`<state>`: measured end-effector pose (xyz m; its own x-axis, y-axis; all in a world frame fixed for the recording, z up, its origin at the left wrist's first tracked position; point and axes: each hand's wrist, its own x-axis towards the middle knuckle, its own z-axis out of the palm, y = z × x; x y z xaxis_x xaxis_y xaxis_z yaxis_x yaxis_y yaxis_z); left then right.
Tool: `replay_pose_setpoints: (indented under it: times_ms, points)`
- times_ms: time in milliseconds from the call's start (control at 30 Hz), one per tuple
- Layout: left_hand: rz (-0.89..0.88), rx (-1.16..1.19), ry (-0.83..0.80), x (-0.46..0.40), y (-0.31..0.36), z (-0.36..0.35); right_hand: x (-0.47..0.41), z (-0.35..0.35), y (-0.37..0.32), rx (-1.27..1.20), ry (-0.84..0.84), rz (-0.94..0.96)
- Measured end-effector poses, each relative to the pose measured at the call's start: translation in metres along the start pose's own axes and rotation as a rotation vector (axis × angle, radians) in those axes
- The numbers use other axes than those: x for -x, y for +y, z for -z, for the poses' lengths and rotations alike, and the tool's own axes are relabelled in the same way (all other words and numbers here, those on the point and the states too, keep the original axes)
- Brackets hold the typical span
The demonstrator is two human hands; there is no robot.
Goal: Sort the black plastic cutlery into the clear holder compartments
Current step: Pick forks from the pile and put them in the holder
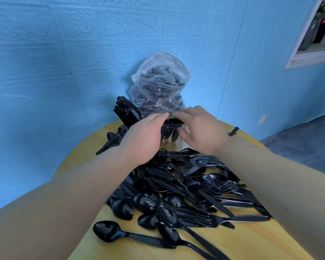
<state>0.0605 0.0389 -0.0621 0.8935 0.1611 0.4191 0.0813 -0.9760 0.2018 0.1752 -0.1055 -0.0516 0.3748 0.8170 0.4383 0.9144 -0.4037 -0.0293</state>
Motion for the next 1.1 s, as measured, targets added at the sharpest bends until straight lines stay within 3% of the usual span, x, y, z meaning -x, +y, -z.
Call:
replay_pose_setpoints:
  times_ms: [300,433,667,800,933,1100]
  points:
    - [-0.077,-0.004,0.113,0.028,0.017,0.015,0.039,0.022,-0.016,-0.099,0.180,-0.022]
    - [-0.093,0.013,0.083,0.068,0.034,0.016,0.081,0.027,-0.034,-0.161,0.202,-0.033]
    - [-0.030,0.033,0.047,0.142,0.067,0.004,0.167,0.021,-0.060,-0.240,0.259,-0.154]
    - [-0.011,0.002,0.059,0.167,0.090,-0.008,0.209,0.019,-0.052,-0.110,0.315,-0.316]
    - [0.047,-0.079,-0.023,0.162,0.103,-0.017,0.222,0.012,-0.048,0.041,0.222,-0.334]
    - [0.073,-0.137,-0.087,0.157,0.106,-0.023,0.220,0.013,-0.046,-0.007,0.117,-0.277]
